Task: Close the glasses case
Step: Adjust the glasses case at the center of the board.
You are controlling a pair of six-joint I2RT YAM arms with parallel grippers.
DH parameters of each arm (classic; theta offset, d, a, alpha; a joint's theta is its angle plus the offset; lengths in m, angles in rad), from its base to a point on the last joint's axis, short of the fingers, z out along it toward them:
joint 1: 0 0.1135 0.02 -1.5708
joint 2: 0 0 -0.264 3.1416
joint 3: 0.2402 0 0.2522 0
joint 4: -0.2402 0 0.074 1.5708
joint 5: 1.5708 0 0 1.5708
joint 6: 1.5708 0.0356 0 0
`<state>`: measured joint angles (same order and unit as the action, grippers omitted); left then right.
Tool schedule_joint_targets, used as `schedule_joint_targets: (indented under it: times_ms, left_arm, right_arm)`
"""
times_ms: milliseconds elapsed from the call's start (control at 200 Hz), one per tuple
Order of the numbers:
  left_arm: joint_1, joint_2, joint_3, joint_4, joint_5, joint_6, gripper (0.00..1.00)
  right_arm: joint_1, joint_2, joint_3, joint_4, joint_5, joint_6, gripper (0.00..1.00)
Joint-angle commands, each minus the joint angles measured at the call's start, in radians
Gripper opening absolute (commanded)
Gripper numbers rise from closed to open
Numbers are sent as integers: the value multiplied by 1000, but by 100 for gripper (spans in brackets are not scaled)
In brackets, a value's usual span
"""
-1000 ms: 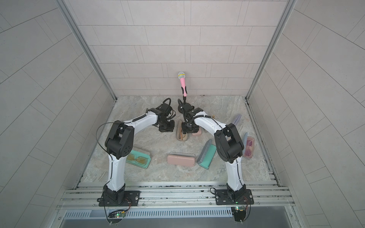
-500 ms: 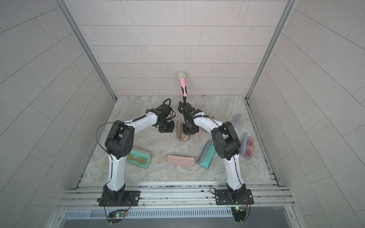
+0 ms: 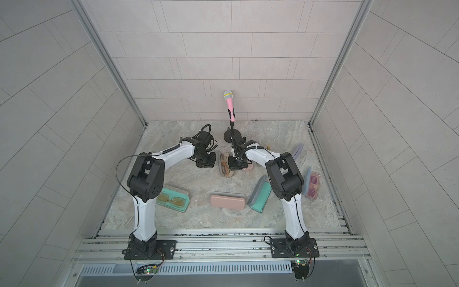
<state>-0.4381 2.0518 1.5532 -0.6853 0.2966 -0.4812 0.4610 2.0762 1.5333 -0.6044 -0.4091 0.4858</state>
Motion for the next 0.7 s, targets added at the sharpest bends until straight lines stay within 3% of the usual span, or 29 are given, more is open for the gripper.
schedule_joint_targets:
  times_ms: [0, 255, 455, 520, 696]
  left_arm:
    - [14, -55, -13, -23, -27, 10, 0]
    - [22, -73, -42, -28, -36, 16, 0]
    - [31, -72, -47, -25, -34, 20, 0]
    - [33, -68, -42, -28, -23, 19, 0]
    - [34, -71, -51, -27, -25, 24, 0]
  right_arm:
    - [-12, 15, 16, 43, -72, 16, 8]
    - [-28, 85, 15, 174, -258, 95, 8]
    - [-30, 87, 5, 216, -229, 111, 9]
    - [-42, 118, 30, 203, -312, 123, 8]
    - [-44, 82, -33, 315, -338, 161, 8]
